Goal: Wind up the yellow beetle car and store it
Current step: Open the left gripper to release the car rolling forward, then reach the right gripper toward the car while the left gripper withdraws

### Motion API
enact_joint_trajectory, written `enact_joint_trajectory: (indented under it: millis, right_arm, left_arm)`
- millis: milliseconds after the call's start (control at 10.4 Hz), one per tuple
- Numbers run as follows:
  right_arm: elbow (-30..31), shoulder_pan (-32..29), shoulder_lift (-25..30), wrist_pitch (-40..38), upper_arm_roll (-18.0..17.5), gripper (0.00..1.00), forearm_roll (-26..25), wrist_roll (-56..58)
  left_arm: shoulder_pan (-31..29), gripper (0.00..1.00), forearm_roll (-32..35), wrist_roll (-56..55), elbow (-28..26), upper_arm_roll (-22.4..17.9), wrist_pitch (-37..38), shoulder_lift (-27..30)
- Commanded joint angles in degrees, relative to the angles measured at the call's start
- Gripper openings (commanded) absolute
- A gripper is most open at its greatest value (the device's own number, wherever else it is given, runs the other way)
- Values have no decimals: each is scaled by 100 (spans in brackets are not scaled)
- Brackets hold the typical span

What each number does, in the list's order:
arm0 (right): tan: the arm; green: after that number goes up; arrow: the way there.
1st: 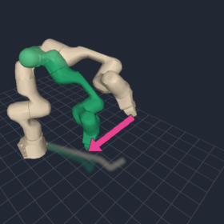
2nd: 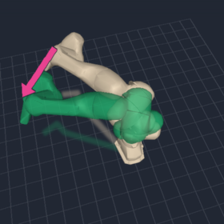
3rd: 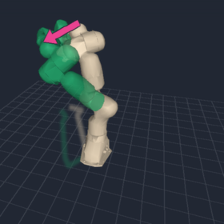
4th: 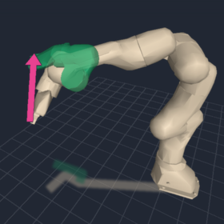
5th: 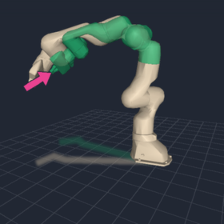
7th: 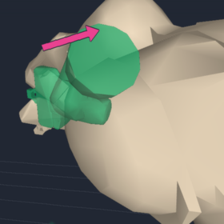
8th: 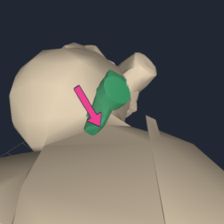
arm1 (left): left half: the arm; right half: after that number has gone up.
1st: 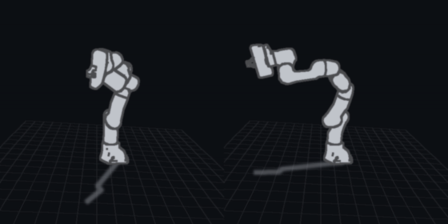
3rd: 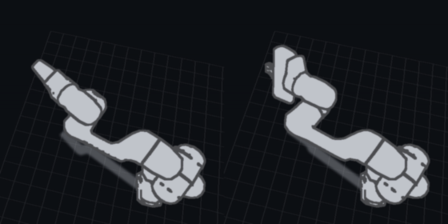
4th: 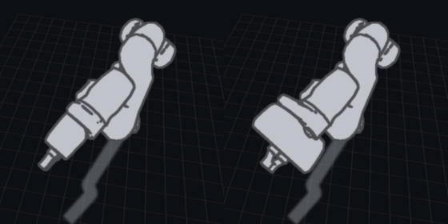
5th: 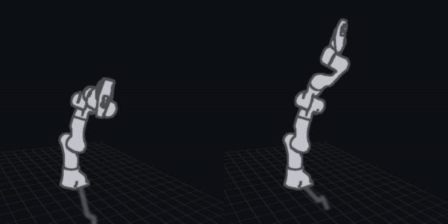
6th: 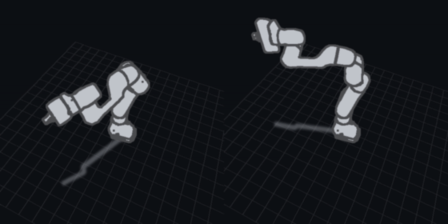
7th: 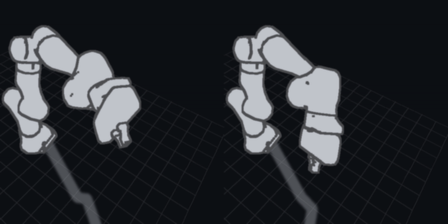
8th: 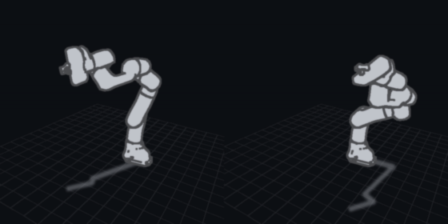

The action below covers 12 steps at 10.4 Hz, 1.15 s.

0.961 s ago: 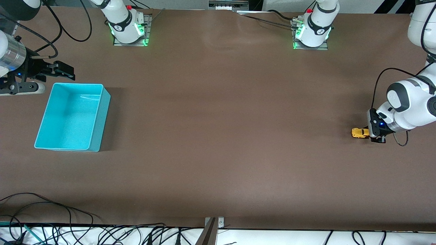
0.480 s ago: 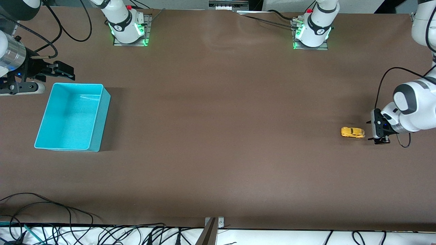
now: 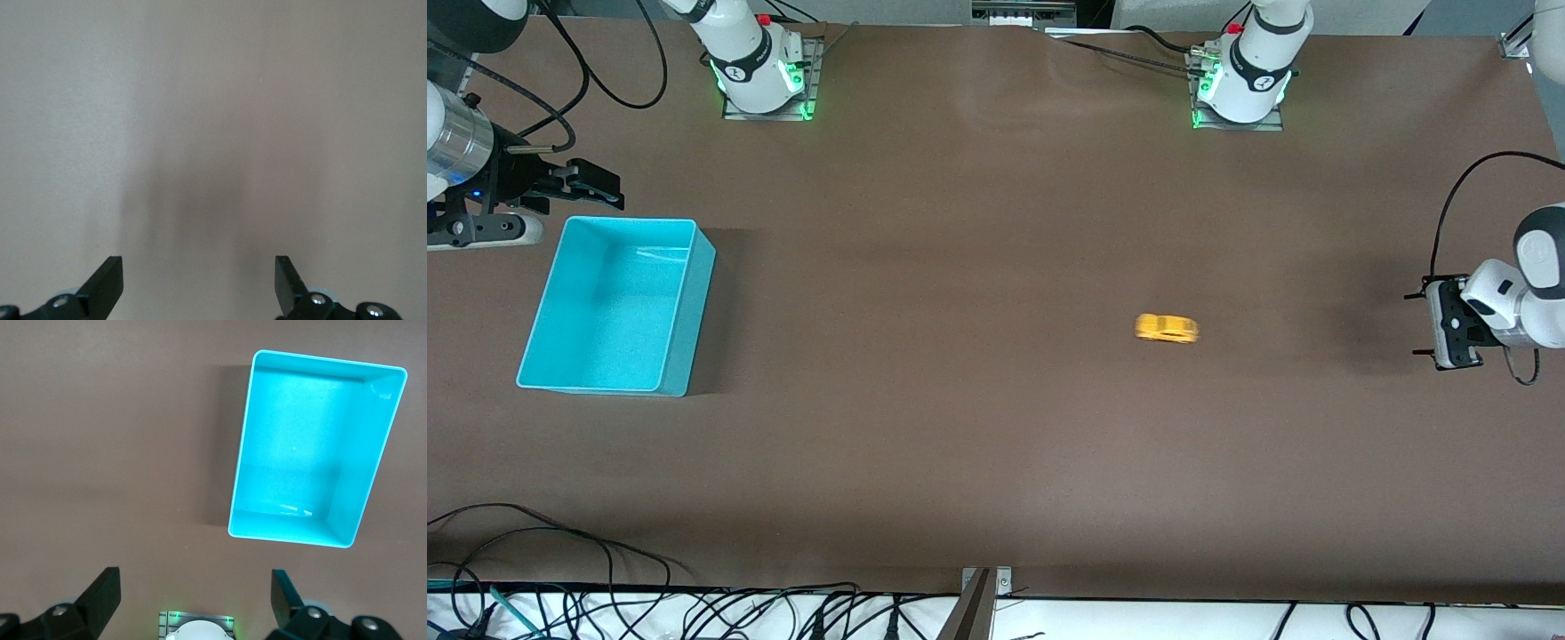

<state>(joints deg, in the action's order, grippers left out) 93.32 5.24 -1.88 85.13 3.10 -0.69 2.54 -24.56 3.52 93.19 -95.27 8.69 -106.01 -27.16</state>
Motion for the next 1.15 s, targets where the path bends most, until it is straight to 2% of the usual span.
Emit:
enact_joint_trajectory:
  millis: [0, 192, 480, 1057]
  right_arm:
    - [73, -32, 83, 22, 15, 100, 113, 80]
    - [73, -32, 83, 22, 6, 100, 113, 80]
    - [64, -32, 100, 4, 15, 100, 122, 80]
    - [38, 12, 92, -13, -38, 100, 166, 10]
  left_arm:
    - [39, 100, 43, -843, 542, 254, 912, 88]
    - [39, 100, 34, -1424, 1000, 501, 1440, 236]
    - [39, 100, 34, -2618, 1388, 949, 2241, 544]
    - [38, 100, 26, -4569, 1485, 1608, 2603, 1019]
